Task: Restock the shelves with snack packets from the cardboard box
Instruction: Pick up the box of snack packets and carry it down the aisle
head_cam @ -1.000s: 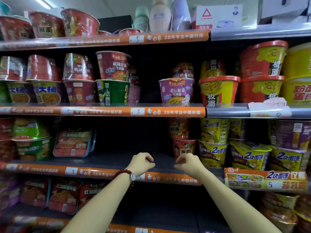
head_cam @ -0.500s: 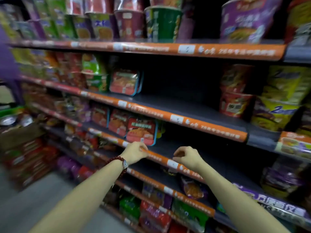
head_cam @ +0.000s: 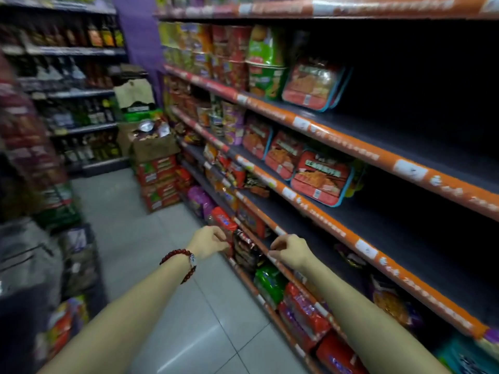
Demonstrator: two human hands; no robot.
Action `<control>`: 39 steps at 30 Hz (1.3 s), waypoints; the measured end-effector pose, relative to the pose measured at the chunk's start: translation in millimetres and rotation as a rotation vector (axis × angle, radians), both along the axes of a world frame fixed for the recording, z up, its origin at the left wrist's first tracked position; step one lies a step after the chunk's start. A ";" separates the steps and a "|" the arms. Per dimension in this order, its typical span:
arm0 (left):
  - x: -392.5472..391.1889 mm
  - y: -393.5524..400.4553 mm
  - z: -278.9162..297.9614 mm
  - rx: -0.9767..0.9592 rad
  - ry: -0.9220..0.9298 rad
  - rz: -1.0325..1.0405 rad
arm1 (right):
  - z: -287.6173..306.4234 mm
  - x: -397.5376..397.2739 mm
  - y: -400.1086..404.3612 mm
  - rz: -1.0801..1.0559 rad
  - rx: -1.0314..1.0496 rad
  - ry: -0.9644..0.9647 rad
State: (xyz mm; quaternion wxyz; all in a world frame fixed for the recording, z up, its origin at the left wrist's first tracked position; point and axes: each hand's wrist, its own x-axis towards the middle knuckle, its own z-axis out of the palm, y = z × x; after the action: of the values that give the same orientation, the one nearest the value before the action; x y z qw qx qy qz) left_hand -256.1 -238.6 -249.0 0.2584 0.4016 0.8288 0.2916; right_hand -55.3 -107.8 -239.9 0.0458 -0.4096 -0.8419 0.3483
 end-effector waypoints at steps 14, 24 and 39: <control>-168.0 -41.3 -43.5 -0.026 -0.120 0.264 | -27.1 -202.4 9.2 0.166 -0.005 -0.055; -289.9 -6.6 -50.8 0.014 -0.142 0.367 | -41.7 -355.2 44.7 0.292 -0.034 -0.055; -549.2 71.5 -29.9 0.021 -0.164 0.620 | -29.3 -660.1 168.9 0.448 -0.080 -0.039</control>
State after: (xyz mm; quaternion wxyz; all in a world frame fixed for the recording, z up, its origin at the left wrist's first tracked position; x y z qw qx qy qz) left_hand -805.4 -167.1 -278.9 0.2188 0.1078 0.8851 0.3964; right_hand -715.4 61.1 -269.2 -0.0654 -0.2204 -0.8980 0.3750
